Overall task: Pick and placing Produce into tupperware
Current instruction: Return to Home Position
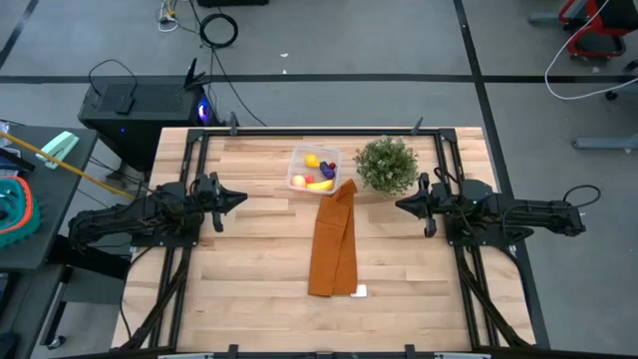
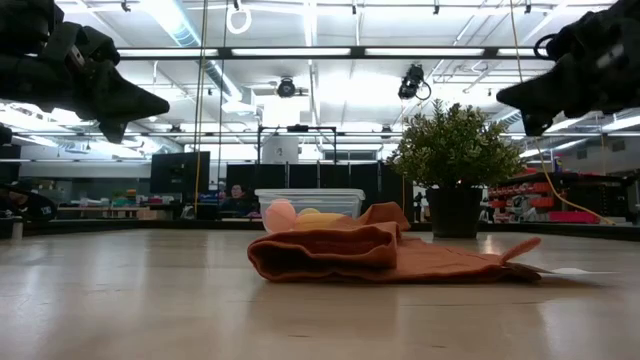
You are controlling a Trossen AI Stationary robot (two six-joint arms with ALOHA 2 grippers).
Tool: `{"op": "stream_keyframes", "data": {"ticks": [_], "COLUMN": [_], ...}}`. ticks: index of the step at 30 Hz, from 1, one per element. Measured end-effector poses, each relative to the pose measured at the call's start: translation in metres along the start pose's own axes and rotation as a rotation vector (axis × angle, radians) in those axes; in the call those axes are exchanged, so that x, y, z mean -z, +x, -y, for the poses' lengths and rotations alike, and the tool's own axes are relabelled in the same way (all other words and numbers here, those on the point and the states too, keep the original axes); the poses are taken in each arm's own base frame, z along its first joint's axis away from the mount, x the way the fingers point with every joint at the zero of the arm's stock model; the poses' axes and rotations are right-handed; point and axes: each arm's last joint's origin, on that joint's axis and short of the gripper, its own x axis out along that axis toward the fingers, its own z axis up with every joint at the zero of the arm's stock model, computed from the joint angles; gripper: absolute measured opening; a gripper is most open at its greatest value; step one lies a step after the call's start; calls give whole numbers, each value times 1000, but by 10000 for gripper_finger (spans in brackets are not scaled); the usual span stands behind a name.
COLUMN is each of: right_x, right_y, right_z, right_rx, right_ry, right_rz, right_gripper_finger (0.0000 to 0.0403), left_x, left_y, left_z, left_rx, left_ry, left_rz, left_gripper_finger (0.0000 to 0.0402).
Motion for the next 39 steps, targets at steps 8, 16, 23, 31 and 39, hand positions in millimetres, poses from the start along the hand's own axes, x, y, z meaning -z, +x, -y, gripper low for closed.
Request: {"op": "stream_keyframes", "data": {"ticks": [8,16,23,31,39], "right_x": [8,9,9,8,8], "right_y": [2,3,3,3,3], "right_z": [2,2,2,2,2], "right_rx": [15,16,15,8,8], "right_ry": [-161,-157,-156,-145,-145], "right_rz": [-107,-120,-118,-109,-109], "right_gripper_finger": [32,24,24,22,18], "left_x": [0,0,4,6,7], "left_y": [0,1,5,4,3], "left_z": [1,1,2,10,16], "left_rx": [17,41,83,236,286], "left_ry": [139,174,217,222,243], "left_rz": [-2,14,108,91,91], "left_gripper_finger": [34,31,40,34,29]}}
